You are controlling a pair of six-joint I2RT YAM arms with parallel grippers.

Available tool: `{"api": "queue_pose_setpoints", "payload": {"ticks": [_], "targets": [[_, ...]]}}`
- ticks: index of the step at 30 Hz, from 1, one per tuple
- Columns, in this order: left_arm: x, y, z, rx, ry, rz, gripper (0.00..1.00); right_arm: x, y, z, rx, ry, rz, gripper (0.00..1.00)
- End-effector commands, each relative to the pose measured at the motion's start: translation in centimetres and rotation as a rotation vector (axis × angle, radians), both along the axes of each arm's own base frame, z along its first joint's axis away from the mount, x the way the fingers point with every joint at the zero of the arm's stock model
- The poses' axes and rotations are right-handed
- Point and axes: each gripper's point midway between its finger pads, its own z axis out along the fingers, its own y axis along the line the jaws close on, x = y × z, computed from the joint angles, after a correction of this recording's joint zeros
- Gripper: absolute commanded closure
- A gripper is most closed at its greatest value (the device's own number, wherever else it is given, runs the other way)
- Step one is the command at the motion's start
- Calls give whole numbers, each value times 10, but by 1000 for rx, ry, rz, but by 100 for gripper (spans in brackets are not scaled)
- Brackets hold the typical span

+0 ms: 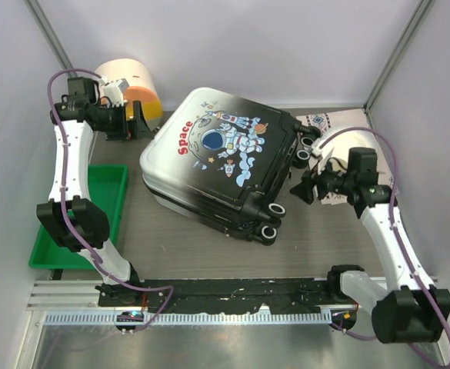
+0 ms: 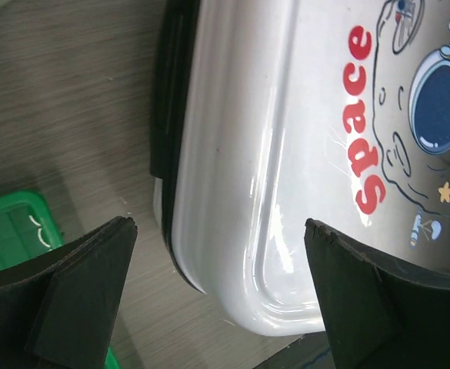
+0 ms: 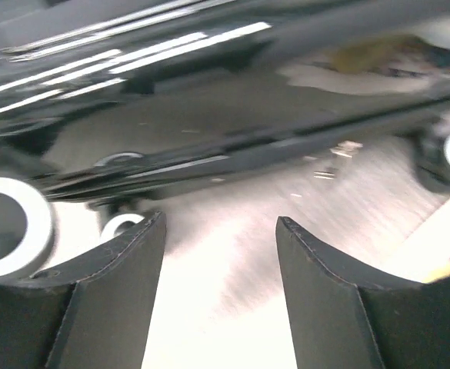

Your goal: Open, take out, and arrange the luggage

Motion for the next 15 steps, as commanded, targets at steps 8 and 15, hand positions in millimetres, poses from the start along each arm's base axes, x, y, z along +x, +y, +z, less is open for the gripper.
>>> {"api": "queue_pose_setpoints", "payload": {"ticks": [8, 15], "targets": [[-14, -32, 29, -126, -103, -146, 5, 80, -64, -21, -49, -82, -34, 34], [-24, -36, 25, -130, -105, -150, 5, 114, -55, -44, -25, -120, -31, 34]]}}
